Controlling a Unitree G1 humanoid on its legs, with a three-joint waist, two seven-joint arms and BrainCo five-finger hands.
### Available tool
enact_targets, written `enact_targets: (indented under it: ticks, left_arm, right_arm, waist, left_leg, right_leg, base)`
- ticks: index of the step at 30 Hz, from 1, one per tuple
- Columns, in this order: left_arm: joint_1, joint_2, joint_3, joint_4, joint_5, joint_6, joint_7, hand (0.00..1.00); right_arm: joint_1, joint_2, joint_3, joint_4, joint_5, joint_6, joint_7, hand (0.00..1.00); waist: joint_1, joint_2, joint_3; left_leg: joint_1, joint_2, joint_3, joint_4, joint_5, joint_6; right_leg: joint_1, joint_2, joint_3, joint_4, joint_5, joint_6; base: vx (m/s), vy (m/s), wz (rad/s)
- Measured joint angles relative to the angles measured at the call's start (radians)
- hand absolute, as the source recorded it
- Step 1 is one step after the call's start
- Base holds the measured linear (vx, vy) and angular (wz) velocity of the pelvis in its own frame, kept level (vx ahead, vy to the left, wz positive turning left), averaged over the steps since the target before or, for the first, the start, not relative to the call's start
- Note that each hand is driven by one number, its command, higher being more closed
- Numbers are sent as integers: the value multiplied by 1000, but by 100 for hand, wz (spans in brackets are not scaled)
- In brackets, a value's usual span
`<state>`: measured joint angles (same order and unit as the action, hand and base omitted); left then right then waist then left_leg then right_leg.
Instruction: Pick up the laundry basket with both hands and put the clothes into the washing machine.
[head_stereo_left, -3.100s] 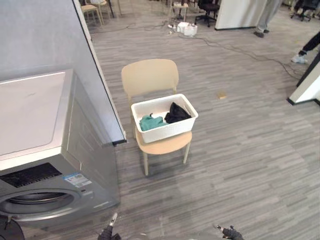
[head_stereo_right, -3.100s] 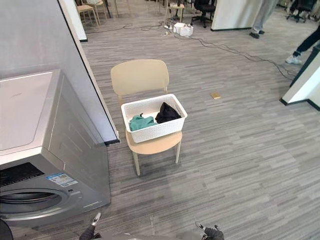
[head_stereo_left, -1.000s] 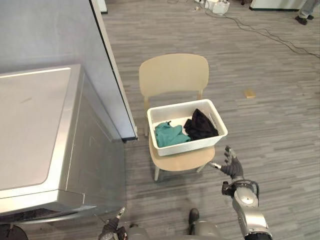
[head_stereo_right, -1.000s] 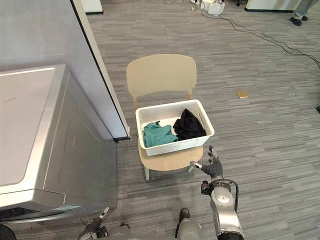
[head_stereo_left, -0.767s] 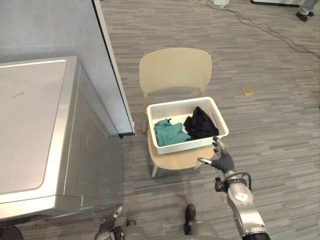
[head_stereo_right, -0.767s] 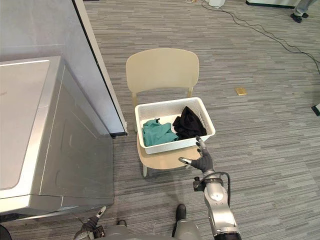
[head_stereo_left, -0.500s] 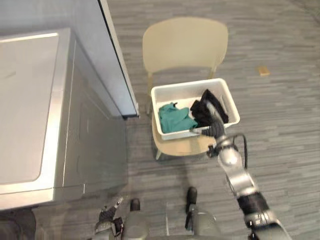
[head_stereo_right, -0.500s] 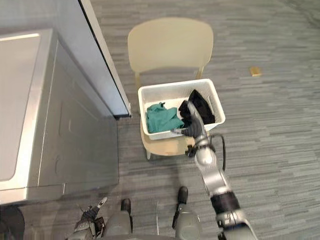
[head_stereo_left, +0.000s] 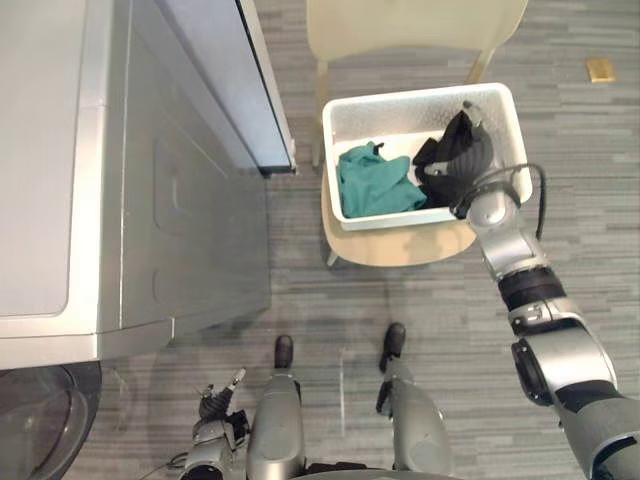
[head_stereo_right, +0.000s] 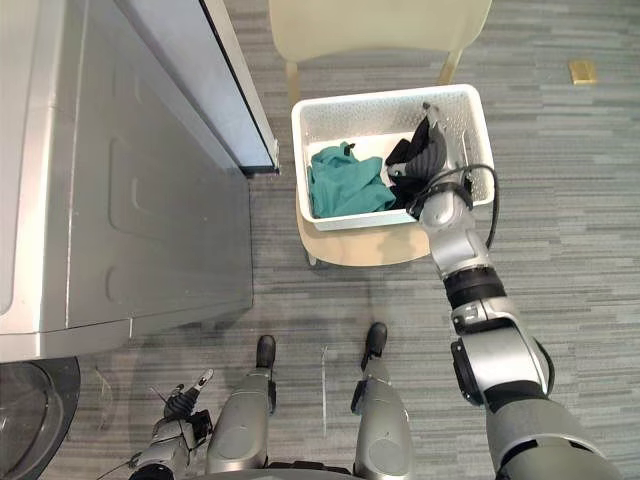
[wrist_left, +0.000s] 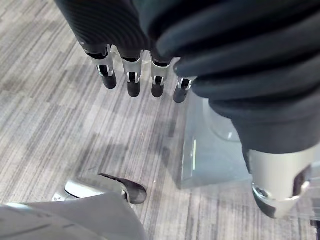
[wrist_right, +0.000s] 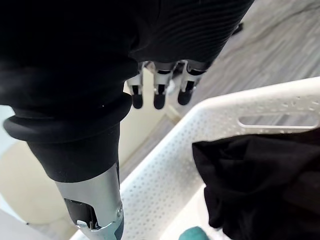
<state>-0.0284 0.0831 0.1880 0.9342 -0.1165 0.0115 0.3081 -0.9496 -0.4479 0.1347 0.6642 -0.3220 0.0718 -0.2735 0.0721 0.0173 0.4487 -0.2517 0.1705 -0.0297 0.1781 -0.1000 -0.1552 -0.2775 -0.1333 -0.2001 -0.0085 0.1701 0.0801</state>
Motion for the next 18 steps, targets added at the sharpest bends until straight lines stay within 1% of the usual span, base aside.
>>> enact_targets:
  ticks: [2,4,5,7,10,13,14,15,18]
  left_arm:
    - [0,0,-4,-1,-27,-3,1,0]
    - [0,1,-24,-1,-41,-12,2,0]
    - [-1,1,-32,-3,-51,-20,2,0]
    - [-2,0,-38,-11,-71,-22,2,0]
    - [-7,1,-43,-24,-73,-24,3,0]
    - [-13,8,-61,-24,-79,-26,4,0]
    - [-15,12,-73,-24,-84,-30,4,0]
    - [-18,11,-75,-24,-88,-33,4,0]
    - [-28,10,-78,-24,-95,-39,5,0]
  right_arm:
    - [-57,-13,0,28,0,8,-13,0]
    - [-78,-19,-1,52,0,17,-16,0]
    - [-92,-23,-1,71,0,19,-17,0]
    - [-116,-35,-1,89,-1,20,-19,0]
    - [-175,-41,-1,125,-1,22,-31,0]
    - [-214,-42,-1,150,-1,24,-38,0]
    - [-226,-43,-1,158,0,24,-40,0]
    - [-235,-47,0,168,0,24,-49,0]
    - [-250,-64,1,186,0,24,-53,0]
  waist:
    - [1,3,14]
    - [3,3,15]
    - [11,5,16]
    - [23,5,16]
    - [27,7,35]
    - [31,8,39]
    - [35,8,40]
    - [46,8,40]
    - [54,9,40]
  left_leg:
    - [-22,-1,-8,2,5,-1]
    - [-33,0,-14,4,5,-1]
    - [-39,0,-19,7,5,-1]
    - [-60,0,-21,11,5,-1]
    - [-83,-1,-29,16,8,-3]
    - [-106,-1,-39,17,11,-4]
    - [-112,-1,-41,16,11,-4]
    - [-117,-1,-43,17,11,-4]
    - [-131,-1,-50,16,11,-4]
  right_leg:
    - [-10,2,-6,-16,12,-1]
    - [-10,4,-11,-29,20,-3]
    - [-11,5,-15,-31,21,-3]
    - [-30,6,-15,-32,27,-5]
    - [-44,6,-19,-33,30,-7]
    - [-63,6,-23,-34,31,-7]
    - [-68,6,-23,-34,31,-7]
    - [-73,6,-23,-35,31,-7]
    - [-76,9,-23,-55,52,-11]
  base:
    - [-33,-19,6]
    - [-9,-14,8]
    - [2,-11,8]
    - [-3,-3,2]
    - [-5,-4,5]
    - [3,-4,6]
    - [0,0,0]
    - [0,0,0]
    - [12,7,4]
